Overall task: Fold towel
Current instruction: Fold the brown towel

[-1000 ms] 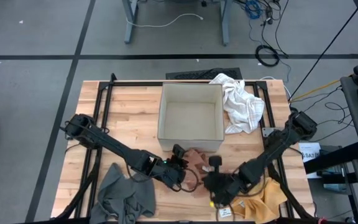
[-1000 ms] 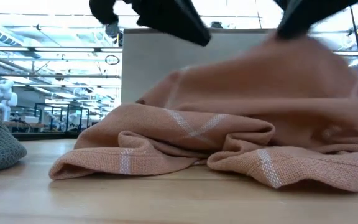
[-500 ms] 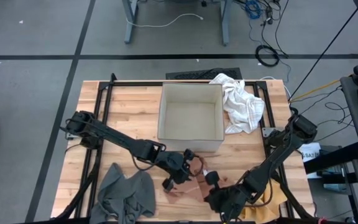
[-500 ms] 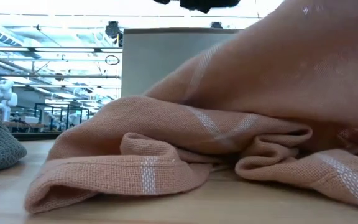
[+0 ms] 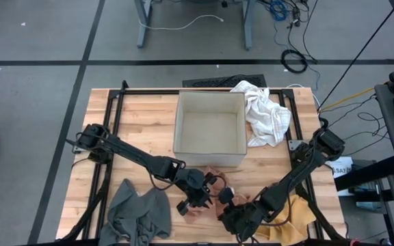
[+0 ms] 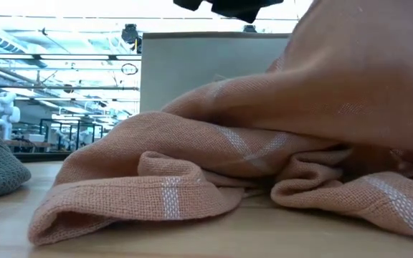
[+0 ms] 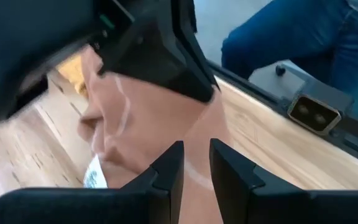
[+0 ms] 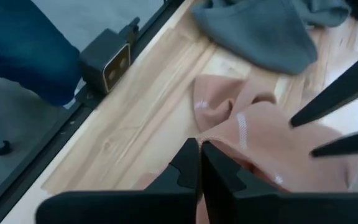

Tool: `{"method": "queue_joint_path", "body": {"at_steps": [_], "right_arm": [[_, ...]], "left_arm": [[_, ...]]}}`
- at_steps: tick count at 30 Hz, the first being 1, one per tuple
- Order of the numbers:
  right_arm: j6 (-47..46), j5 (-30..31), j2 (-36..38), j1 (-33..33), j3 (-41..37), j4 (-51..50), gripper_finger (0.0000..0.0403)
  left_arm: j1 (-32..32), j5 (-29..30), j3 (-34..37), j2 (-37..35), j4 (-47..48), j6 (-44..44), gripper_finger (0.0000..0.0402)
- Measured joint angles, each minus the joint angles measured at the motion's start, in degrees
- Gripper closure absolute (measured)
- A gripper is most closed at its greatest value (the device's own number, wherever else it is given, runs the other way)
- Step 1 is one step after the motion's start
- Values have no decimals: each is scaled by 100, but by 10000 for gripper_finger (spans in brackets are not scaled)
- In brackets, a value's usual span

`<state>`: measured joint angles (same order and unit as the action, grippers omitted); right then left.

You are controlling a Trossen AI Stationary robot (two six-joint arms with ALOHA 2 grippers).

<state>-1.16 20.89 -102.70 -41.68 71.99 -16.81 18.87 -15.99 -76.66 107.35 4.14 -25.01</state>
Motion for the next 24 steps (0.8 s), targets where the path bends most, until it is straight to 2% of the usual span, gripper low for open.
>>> {"method": "queue_joint_path", "body": {"at_steps": [10, 15, 24], "right_arm": [[461, 86, -6, 142, 275, 27, 403], [630, 560, -6, 156, 327, 45, 403], [396, 602, -6, 156, 334, -122, 403]], "left_arm": [[2, -44, -2, 15, -331, -215, 318], [4, -248, -2, 70, -239, -59, 318], [-71, -433, -2, 70, 60, 108, 318]]}}
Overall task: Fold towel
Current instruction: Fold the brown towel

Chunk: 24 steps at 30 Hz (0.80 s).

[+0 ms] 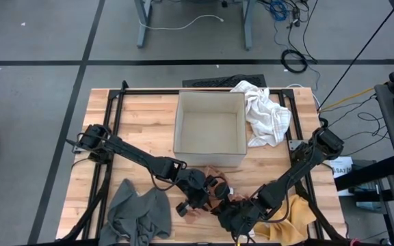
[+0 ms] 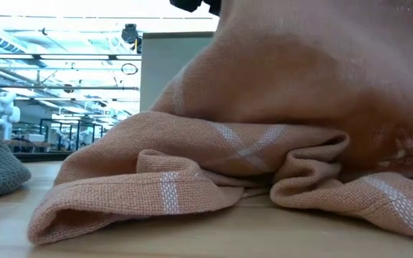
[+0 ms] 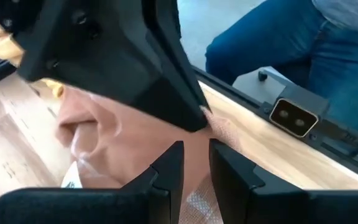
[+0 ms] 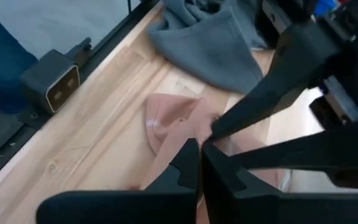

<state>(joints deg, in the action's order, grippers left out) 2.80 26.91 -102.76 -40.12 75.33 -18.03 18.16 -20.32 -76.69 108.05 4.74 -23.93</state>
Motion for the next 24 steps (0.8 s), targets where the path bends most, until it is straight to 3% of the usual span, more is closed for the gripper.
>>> {"method": "queue_joint_path", "body": {"at_steps": [10, 24], "right_arm": [[-477, -900, 0, -2, -1, -49, 403], [-329, -917, 0, 39, -2, 31, 403]], "left_arm": [[-172, -529, 0, -2, -25, 214, 319], [-191, -543, 0, 24, 74, 245, 319]]}}
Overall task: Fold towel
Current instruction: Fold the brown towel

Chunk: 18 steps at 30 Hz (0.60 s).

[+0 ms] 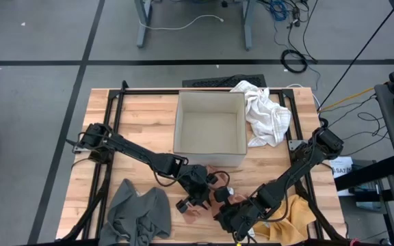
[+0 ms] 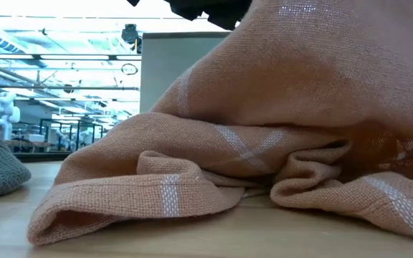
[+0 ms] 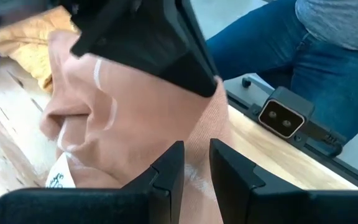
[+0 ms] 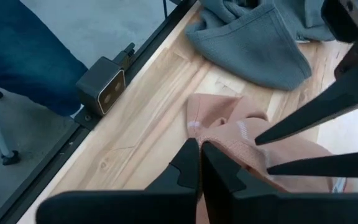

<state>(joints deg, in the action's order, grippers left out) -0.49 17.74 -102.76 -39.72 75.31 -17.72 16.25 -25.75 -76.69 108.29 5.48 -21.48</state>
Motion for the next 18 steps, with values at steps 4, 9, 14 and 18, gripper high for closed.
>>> {"method": "queue_joint_path", "body": {"at_steps": [4, 9, 14, 18], "right_arm": [[100, 9, 0, 0, 2, 101, 403], [247, 10, 0, 0, 1, 224, 403], [323, 9, 0, 15, 0, 250, 403], [297, 66, 0, 30, 0, 55, 403]], "left_arm": [[-45, 63, 0, 0, 5, -32, 319], [-87, 71, 0, 11, 71, -26, 319], [-87, -119, 0, 72, 310, -7, 319], [-85, -280, -2, 111, 605, 26, 319]]}}
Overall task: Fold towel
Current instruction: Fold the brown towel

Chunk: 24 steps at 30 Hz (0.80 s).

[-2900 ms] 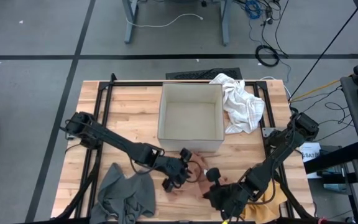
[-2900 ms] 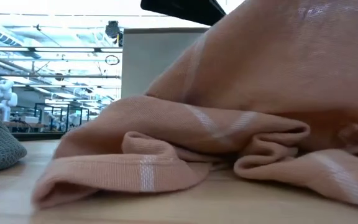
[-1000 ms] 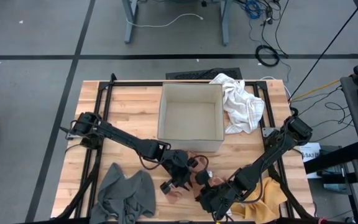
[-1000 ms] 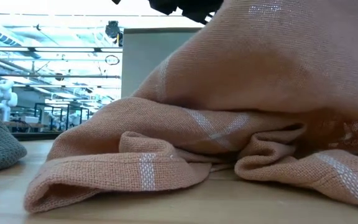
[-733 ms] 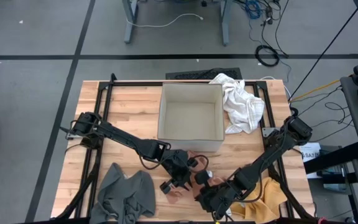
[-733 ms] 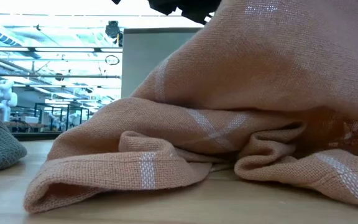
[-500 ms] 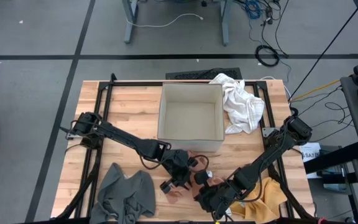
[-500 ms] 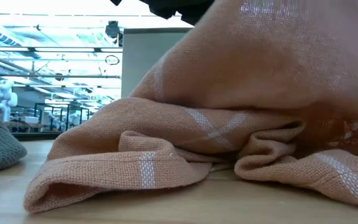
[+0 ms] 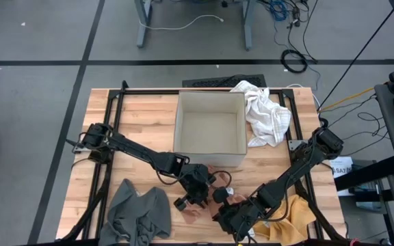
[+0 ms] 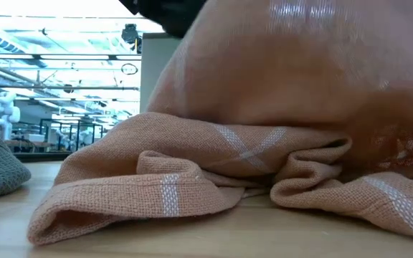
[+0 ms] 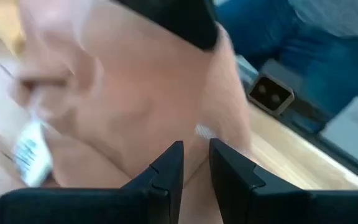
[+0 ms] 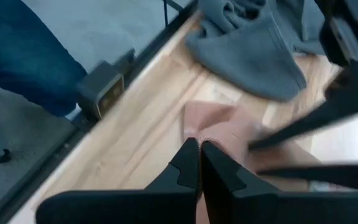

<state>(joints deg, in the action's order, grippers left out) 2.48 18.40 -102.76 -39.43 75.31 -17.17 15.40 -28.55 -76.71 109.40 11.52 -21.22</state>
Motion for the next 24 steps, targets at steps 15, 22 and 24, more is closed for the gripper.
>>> {"method": "queue_joint_path", "body": {"at_steps": [15, 22, 24], "right_arm": [[-1288, -262, 11, 6, 0, -1089, 403], [-1919, -659, 11, -33, 0, -1626, 403], [-2048, -931, 11, -35, 0, -1679, 403]], "left_arm": [[-38, 385, 0, -17, 180, -4, 319], [-39, 852, 0, -19, 513, 129, 319], [-37, 1107, 0, -19, 734, 127, 319]]}}
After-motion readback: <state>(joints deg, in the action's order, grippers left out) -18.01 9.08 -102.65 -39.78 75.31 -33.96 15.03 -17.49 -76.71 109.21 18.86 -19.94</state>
